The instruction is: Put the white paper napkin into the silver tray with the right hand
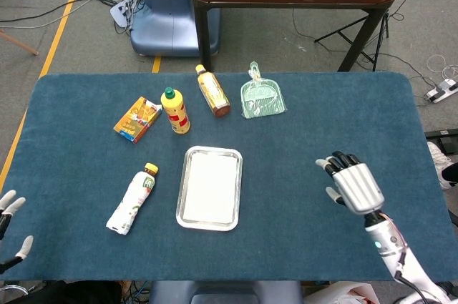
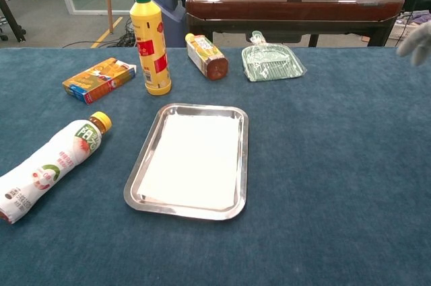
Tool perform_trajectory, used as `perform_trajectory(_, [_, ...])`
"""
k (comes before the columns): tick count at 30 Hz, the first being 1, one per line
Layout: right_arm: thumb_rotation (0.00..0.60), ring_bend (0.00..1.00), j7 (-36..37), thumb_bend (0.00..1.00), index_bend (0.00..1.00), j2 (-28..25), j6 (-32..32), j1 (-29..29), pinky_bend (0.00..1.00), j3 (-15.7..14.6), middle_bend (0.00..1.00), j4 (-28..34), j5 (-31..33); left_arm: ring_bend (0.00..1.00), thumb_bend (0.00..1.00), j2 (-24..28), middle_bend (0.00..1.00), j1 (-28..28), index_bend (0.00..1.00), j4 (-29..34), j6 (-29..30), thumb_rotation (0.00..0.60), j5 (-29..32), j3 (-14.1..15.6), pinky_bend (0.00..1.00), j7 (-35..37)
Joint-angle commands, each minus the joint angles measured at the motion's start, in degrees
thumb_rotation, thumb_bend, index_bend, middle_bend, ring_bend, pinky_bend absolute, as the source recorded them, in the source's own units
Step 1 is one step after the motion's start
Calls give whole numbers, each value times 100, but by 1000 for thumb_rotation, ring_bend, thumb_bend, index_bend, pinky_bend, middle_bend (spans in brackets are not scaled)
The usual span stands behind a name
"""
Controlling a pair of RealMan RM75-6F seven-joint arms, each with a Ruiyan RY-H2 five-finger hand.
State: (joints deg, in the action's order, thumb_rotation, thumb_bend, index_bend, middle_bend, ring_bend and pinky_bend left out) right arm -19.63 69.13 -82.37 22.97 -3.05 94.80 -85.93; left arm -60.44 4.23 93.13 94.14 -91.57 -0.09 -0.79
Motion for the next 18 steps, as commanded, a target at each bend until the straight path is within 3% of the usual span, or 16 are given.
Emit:
perform_trajectory(1, [600, 235, 48, 232, 300, -207, -438, -444, 414, -108, 365, 140, 40, 63, 307, -5, 80, -30, 168, 28, -20, 600, -38, 6, 14, -33])
perform_trajectory(10, [600, 235, -12, 232, 300, -609, -903, -1163, 414, -184, 363, 481, 173, 63, 307, -2, 81, -89, 168, 96, -73, 600, -76, 23, 14, -77])
perform_trajectory(18, [600, 235, 118, 232, 300, -646, -928, -1369, 414, -90, 363, 425, 62, 63, 307, -9, 81, -109, 168, 105, -87, 600, -94, 43, 14, -83])
